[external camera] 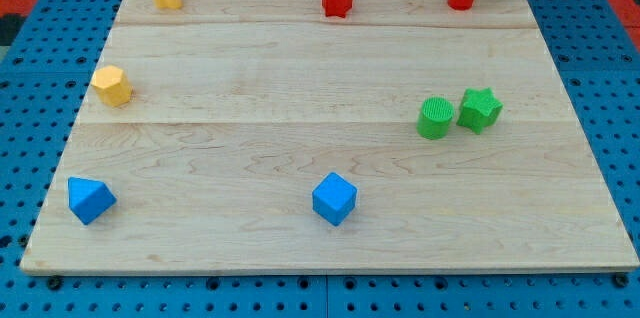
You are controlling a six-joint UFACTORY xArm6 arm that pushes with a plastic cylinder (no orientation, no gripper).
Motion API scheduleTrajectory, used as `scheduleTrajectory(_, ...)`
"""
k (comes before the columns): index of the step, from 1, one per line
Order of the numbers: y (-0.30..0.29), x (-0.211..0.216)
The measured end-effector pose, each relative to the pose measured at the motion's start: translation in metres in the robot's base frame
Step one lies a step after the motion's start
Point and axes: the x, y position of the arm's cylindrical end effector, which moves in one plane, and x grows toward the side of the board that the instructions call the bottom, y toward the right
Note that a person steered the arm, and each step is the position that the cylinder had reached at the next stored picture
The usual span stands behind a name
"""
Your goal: Move the red circle diagonally to the red star
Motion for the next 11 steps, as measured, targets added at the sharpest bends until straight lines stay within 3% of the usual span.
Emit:
scheduleTrajectory(2,0.02,0.0)
scheduleTrajectory(5,-0.084,-0.007)
scheduleTrajectory(11,-0.084,0.002)
